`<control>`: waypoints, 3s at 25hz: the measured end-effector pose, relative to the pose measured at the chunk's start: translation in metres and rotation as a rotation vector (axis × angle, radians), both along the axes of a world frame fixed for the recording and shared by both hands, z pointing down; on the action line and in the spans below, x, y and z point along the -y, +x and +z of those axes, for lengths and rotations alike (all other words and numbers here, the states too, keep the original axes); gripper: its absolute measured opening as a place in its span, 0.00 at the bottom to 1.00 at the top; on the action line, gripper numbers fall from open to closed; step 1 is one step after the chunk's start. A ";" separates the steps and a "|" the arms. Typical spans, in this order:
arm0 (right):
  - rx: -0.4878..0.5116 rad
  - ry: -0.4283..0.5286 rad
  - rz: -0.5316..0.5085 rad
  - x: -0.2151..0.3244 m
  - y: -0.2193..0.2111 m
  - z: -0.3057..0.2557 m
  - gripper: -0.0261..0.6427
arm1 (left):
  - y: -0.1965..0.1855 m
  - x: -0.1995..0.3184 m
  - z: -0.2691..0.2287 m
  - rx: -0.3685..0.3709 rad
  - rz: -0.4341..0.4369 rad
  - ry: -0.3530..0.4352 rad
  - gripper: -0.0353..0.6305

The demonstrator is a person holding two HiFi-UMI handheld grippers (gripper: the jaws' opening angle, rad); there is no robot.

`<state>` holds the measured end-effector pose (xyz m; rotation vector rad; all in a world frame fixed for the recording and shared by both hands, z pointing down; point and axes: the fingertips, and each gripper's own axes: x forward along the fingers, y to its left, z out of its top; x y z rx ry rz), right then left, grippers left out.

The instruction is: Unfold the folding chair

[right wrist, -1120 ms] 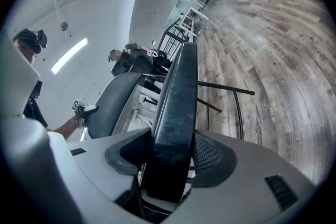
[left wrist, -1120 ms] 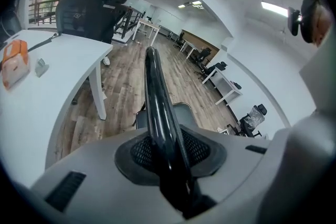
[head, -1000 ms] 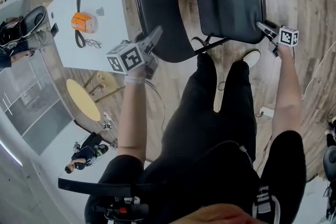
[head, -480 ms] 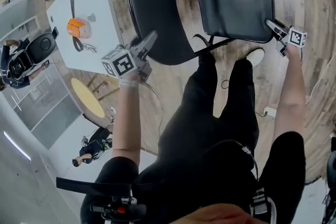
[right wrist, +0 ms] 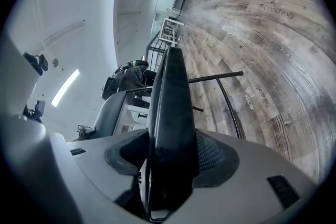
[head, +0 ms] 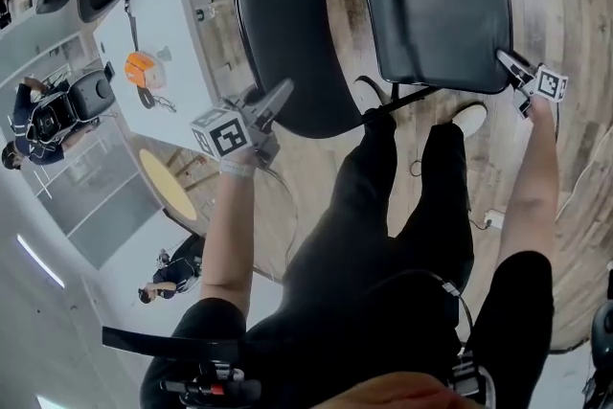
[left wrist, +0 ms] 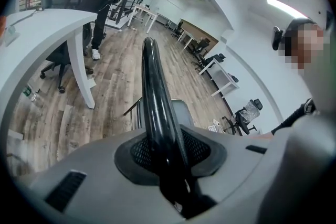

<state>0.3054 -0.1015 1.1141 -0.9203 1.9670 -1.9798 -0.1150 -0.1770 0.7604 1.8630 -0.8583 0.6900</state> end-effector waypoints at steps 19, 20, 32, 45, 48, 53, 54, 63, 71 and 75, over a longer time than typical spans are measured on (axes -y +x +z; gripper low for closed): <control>-0.317 -0.039 0.015 -0.002 0.055 0.020 0.47 | 0.003 0.015 -0.010 0.240 0.013 0.154 0.38; -0.355 -0.024 0.028 0.002 0.063 0.017 0.47 | 0.000 0.018 -0.017 0.264 0.006 0.177 0.38; -0.449 0.461 0.004 0.057 -0.009 -0.306 0.47 | 0.084 0.006 -0.161 0.000 -0.012 0.459 0.38; -0.536 0.982 -0.207 -0.021 -0.133 -0.625 0.40 | 0.173 -0.087 -0.314 -0.189 0.209 0.754 0.36; -0.552 1.044 -0.207 -0.042 -0.147 -0.660 0.23 | 0.174 -0.108 -0.329 -0.225 0.218 0.789 0.16; -0.619 1.120 -0.127 -0.064 -0.167 -0.710 0.05 | 0.174 -0.140 -0.344 -0.265 0.297 0.833 0.06; -0.618 1.130 -0.120 -0.068 -0.172 -0.717 0.05 | 0.172 -0.142 -0.346 -0.270 0.301 0.837 0.06; -0.658 1.191 -0.150 -0.083 -0.215 -0.743 0.05 | 0.150 -0.139 -0.377 -0.323 0.296 0.877 0.06; -0.663 1.173 -0.167 -0.093 -0.228 -0.740 0.05 | 0.138 -0.147 -0.376 -0.345 0.308 0.864 0.06; -0.665 1.163 -0.162 -0.095 -0.233 -0.739 0.05 | 0.137 -0.151 -0.374 -0.354 0.322 0.854 0.06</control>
